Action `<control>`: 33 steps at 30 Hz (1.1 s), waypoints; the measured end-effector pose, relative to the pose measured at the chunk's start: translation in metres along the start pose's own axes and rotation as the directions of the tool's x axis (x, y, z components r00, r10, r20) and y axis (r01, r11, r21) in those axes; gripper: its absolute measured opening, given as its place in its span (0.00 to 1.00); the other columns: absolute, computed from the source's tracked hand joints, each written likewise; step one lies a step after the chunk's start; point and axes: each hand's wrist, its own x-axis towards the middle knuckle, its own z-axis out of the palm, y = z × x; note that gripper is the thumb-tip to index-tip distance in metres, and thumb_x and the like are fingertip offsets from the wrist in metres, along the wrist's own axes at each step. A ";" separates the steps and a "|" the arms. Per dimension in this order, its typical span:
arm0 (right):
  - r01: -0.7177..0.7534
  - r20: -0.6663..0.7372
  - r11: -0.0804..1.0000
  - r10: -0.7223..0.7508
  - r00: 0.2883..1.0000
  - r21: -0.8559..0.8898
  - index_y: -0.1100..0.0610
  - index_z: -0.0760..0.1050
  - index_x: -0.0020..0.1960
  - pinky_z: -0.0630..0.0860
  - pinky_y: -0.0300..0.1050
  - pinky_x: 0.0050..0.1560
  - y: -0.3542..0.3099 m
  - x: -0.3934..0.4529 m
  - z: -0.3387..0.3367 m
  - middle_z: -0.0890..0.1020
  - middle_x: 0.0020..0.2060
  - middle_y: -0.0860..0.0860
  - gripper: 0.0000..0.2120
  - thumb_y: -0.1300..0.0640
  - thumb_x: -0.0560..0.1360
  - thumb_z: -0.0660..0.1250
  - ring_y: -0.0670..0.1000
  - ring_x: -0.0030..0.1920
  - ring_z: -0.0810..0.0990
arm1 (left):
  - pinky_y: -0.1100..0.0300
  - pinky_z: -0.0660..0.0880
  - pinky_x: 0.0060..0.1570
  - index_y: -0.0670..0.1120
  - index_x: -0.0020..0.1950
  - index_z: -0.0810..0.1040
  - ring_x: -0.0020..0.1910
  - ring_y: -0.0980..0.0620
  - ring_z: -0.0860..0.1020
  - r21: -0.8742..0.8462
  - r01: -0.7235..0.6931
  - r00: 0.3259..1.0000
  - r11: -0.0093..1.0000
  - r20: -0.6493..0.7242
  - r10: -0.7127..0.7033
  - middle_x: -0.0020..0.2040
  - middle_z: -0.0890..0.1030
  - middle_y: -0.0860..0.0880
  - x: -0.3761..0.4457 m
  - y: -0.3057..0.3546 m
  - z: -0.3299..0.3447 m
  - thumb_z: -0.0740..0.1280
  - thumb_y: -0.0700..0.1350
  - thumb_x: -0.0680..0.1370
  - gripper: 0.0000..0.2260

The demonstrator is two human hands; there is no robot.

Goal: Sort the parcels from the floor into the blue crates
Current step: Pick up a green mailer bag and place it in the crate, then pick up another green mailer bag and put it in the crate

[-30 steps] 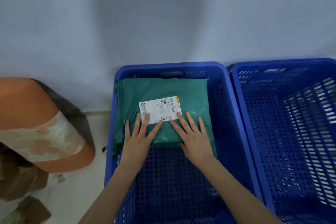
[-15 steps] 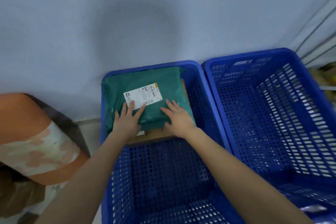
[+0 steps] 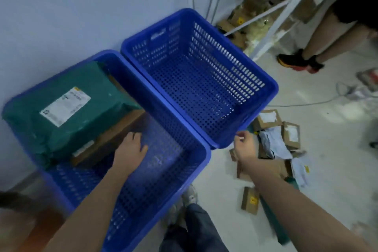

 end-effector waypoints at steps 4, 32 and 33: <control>-0.444 0.043 0.896 0.444 0.895 -0.010 0.70 0.72 0.59 0.71 0.51 0.57 0.110 -0.031 -0.047 0.78 0.52 0.63 0.15 0.59 0.78 0.60 0.62 0.54 0.77 | 0.49 0.73 0.49 0.38 0.63 0.70 0.57 0.40 0.74 0.009 -0.182 0.983 0.983 0.037 0.181 0.59 0.71 0.40 0.000 0.067 0.026 0.61 0.46 0.79 0.16; -0.650 0.188 0.502 0.690 0.699 0.571 0.56 0.68 0.39 0.69 0.44 0.42 0.481 -0.127 -0.292 0.75 0.39 0.55 0.07 0.62 0.76 0.60 0.51 0.38 0.72 | 0.51 0.64 0.68 0.44 0.76 0.57 0.71 0.44 0.64 0.349 -0.646 0.626 0.679 0.751 0.210 0.73 0.62 0.42 -0.185 0.512 0.326 0.54 0.53 0.81 0.25; -0.656 0.196 0.481 0.700 0.687 0.581 0.56 0.67 0.39 0.69 0.45 0.42 0.491 -0.127 -0.296 0.75 0.39 0.55 0.07 0.62 0.76 0.60 0.52 0.38 0.72 | 0.51 0.64 0.68 0.44 0.76 0.57 0.71 0.44 0.64 0.351 -0.658 0.620 0.666 0.754 0.215 0.73 0.62 0.43 -0.192 0.520 0.333 0.54 0.53 0.81 0.26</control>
